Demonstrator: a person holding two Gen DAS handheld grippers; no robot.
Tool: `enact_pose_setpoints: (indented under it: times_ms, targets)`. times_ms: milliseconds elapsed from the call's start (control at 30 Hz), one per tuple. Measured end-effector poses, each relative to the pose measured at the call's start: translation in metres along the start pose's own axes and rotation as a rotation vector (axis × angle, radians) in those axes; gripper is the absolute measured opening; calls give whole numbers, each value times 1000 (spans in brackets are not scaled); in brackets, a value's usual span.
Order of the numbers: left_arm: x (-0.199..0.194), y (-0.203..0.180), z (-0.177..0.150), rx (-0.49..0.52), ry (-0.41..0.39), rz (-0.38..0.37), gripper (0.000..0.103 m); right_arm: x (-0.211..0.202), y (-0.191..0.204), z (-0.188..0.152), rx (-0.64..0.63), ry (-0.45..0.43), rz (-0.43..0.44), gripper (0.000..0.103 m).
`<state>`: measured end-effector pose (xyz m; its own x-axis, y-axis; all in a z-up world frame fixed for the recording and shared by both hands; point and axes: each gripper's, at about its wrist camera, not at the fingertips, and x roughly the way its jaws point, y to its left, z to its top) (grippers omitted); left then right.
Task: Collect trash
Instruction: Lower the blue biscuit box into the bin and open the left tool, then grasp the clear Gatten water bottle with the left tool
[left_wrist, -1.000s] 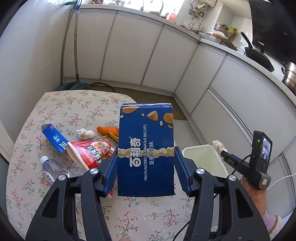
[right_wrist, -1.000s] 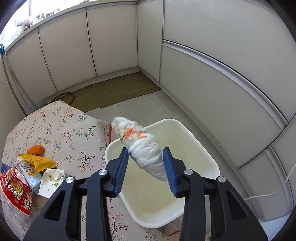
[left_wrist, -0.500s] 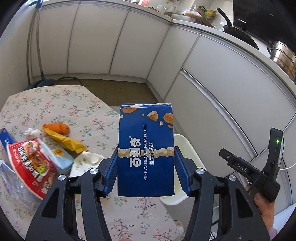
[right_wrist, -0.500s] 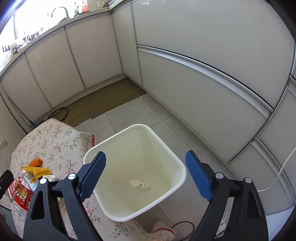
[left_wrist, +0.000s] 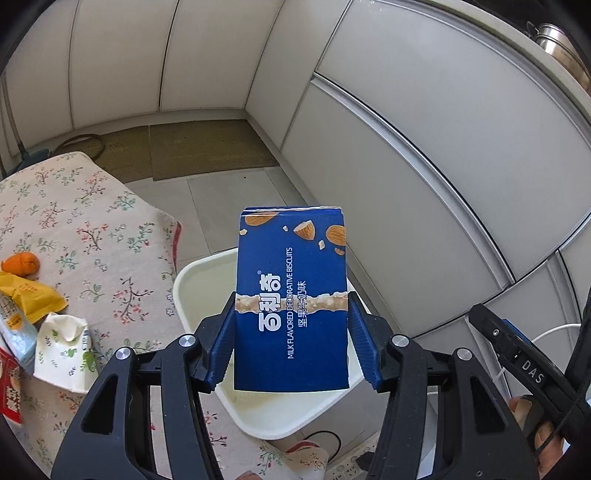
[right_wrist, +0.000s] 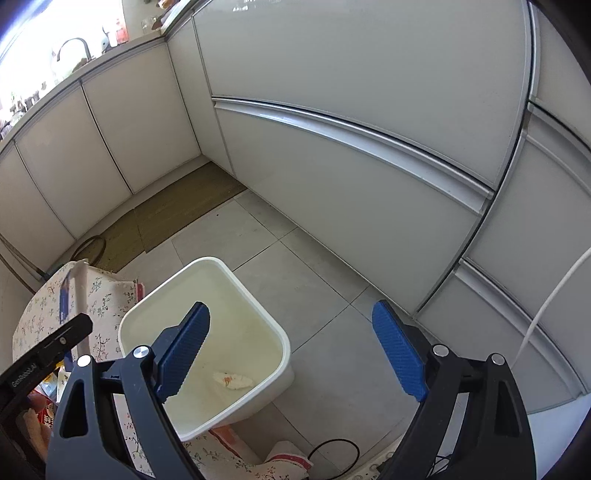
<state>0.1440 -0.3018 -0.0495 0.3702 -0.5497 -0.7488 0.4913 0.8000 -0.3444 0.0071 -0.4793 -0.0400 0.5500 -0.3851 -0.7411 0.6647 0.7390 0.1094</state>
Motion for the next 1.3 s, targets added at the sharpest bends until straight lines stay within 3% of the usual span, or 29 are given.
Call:
enact_pose_setpoints:
  times_ms: [67, 233, 500, 833, 1300]
  targets:
    - [6, -4, 2, -2, 11, 4, 64, 0, -2, 1, 9, -1, 3, 87]
    - [0, -11, 2, 23, 4, 31, 72, 0, 1, 1, 8, -6, 13, 87]
    - [-34, 1, -1, 46, -96, 151, 94, -7, 21, -1, -2, -38, 50, 93]
    - [-75, 36, -11, 2, -161, 287, 96, -17, 80, -15, -118, -72, 80, 96]
    - [-132, 123, -36, -142, -166, 448, 96, -31, 181, -49, -313, -80, 177, 96]
